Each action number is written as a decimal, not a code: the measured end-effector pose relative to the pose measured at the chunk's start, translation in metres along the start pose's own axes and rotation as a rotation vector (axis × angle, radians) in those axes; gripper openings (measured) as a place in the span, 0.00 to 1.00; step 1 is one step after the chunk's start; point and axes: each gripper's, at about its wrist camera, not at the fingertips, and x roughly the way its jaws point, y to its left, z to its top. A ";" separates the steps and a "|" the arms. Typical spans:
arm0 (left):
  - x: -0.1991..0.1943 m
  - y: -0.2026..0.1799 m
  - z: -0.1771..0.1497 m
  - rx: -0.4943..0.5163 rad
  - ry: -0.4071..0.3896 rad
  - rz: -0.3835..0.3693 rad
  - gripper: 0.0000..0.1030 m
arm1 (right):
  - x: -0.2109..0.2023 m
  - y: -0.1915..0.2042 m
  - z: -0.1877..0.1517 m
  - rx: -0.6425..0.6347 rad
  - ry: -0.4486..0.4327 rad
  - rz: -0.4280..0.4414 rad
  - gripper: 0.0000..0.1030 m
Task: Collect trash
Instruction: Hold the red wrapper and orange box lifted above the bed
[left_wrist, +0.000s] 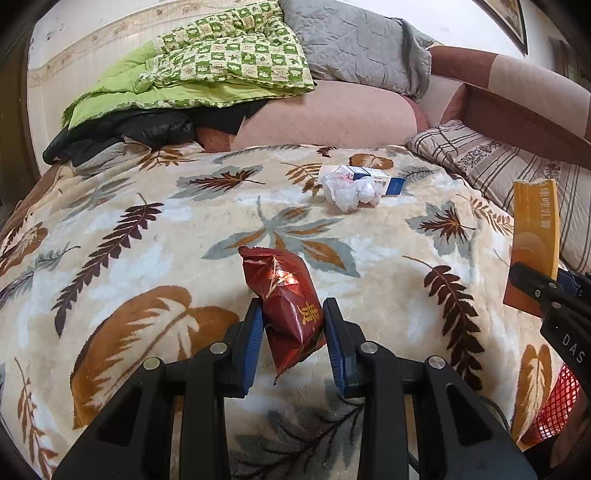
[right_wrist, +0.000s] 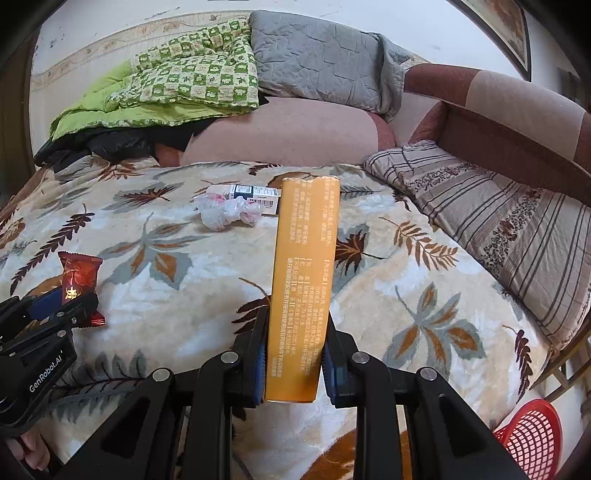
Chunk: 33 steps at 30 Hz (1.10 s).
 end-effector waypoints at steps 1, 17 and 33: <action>0.000 0.000 0.000 0.000 -0.001 -0.002 0.30 | 0.000 0.000 0.000 0.001 0.000 0.000 0.25; 0.003 0.001 -0.001 0.001 0.002 -0.007 0.30 | 0.005 -0.001 -0.003 -0.002 0.009 -0.001 0.25; -0.001 -0.003 0.001 0.002 -0.015 -0.034 0.30 | 0.006 0.001 -0.003 -0.008 0.012 -0.001 0.25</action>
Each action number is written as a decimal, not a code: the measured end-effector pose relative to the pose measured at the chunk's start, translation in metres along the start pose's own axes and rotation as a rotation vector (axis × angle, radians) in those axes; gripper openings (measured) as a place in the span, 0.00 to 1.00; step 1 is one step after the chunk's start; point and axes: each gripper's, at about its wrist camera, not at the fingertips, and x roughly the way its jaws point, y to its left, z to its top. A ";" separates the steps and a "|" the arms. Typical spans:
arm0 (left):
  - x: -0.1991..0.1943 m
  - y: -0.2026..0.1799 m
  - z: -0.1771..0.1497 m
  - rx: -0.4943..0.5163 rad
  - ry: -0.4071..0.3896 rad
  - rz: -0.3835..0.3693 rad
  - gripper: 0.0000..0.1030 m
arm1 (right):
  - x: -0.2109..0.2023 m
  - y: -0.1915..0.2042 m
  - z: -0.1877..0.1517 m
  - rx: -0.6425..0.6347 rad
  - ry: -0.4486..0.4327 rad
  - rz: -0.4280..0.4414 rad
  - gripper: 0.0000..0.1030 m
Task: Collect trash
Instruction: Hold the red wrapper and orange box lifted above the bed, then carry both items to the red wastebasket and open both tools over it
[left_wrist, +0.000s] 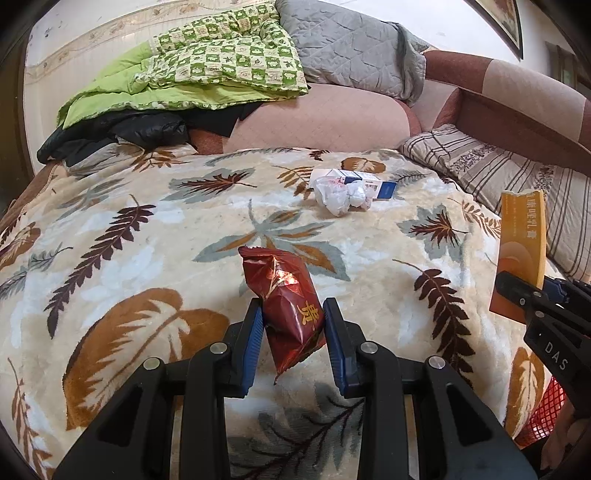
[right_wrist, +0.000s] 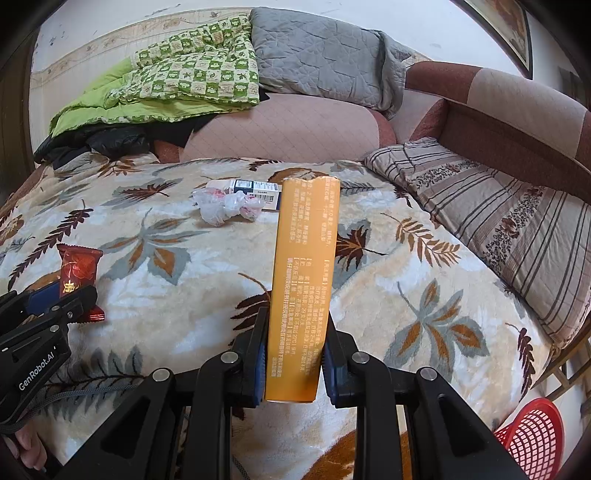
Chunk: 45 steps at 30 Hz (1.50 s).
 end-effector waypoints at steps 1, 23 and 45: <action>-0.001 0.001 0.000 0.000 -0.002 -0.002 0.30 | 0.000 0.000 0.000 -0.001 0.000 0.000 0.25; -0.029 -0.066 0.026 0.157 0.002 -0.211 0.30 | -0.063 -0.096 -0.003 0.218 -0.045 0.050 0.25; -0.077 -0.367 -0.012 0.521 0.266 -0.817 0.46 | -0.145 -0.302 -0.161 0.561 0.135 -0.155 0.45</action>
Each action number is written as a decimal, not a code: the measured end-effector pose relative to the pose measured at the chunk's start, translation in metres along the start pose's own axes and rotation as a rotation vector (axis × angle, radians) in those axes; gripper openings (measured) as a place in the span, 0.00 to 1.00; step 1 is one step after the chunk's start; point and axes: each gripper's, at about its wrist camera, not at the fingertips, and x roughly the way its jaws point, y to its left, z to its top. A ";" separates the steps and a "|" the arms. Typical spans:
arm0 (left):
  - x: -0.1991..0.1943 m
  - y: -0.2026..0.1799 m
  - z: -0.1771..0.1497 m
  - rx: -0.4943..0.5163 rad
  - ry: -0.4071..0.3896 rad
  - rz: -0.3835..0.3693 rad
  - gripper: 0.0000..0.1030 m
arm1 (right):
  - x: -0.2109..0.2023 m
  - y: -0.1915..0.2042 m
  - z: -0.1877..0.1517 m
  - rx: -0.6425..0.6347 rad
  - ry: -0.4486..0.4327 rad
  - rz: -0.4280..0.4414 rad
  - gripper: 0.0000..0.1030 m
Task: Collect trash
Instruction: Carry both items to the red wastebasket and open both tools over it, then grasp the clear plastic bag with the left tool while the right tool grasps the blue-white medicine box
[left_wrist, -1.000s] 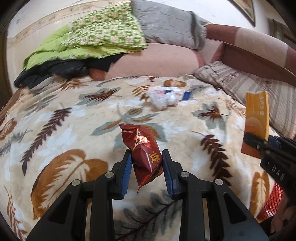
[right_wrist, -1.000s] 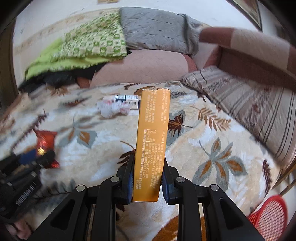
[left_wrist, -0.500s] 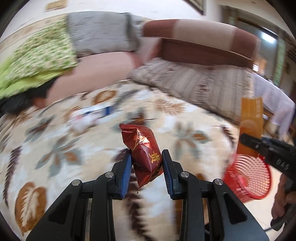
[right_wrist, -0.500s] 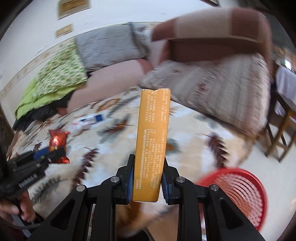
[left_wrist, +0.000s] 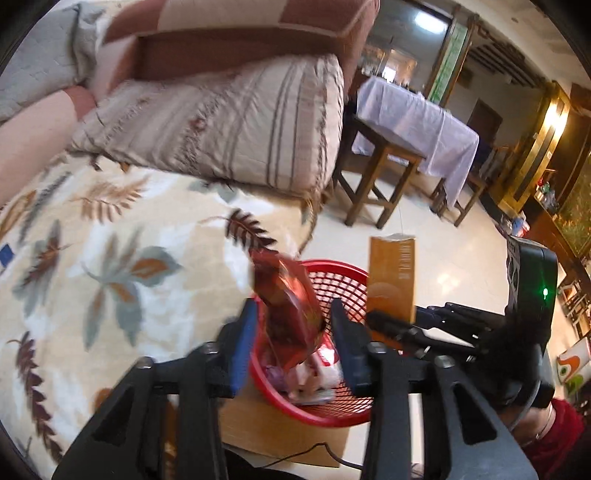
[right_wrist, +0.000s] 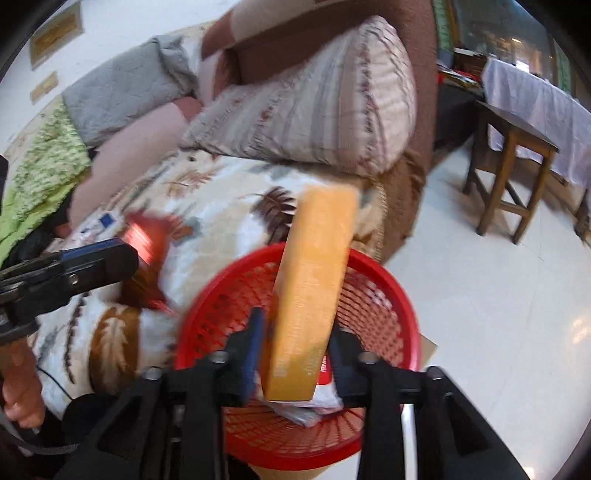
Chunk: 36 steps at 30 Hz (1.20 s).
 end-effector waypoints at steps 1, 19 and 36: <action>0.003 -0.001 0.001 -0.009 0.007 0.002 0.49 | -0.001 -0.004 0.000 0.011 -0.009 -0.024 0.47; -0.122 0.247 -0.047 -0.405 -0.128 0.397 0.56 | 0.018 0.138 0.035 -0.174 -0.011 0.268 0.48; -0.091 0.439 -0.037 -0.523 -0.111 0.539 0.78 | 0.095 0.266 0.088 -0.282 0.078 0.403 0.49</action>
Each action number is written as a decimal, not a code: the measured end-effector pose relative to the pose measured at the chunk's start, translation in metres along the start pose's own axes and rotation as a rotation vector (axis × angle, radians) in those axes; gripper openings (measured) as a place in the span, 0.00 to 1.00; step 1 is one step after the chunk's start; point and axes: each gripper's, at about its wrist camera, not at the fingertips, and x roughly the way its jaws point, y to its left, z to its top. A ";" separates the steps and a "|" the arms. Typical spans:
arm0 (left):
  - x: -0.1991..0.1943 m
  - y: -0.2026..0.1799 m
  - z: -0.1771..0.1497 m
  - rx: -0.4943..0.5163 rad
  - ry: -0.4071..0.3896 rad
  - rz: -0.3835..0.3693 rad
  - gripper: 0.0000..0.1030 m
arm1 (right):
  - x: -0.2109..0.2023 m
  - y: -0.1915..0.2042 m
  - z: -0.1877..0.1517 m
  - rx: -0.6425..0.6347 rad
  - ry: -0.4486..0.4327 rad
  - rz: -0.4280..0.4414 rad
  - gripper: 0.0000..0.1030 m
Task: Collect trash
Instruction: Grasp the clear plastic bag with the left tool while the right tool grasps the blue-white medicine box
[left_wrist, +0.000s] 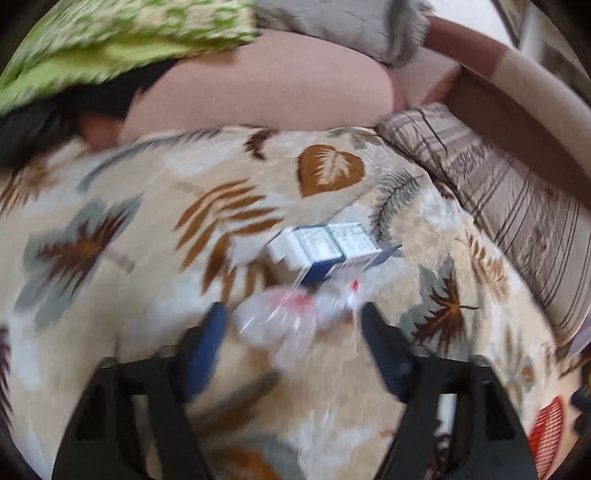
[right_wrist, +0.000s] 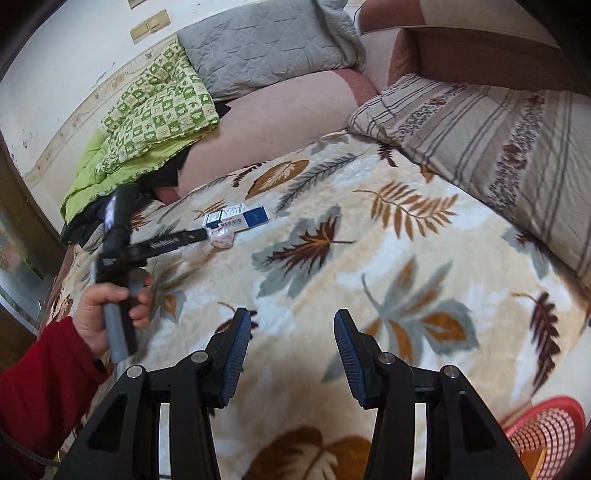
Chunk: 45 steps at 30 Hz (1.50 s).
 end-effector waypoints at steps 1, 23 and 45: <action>0.006 -0.004 0.001 0.022 -0.001 0.008 0.78 | 0.005 0.000 0.004 -0.002 0.004 0.003 0.49; -0.081 0.027 -0.090 -0.120 -0.059 0.155 0.48 | 0.260 0.083 0.165 -0.046 0.191 0.225 0.52; -0.088 0.074 -0.097 -0.232 -0.113 0.211 0.49 | 0.244 0.151 0.075 -0.572 0.266 0.117 0.67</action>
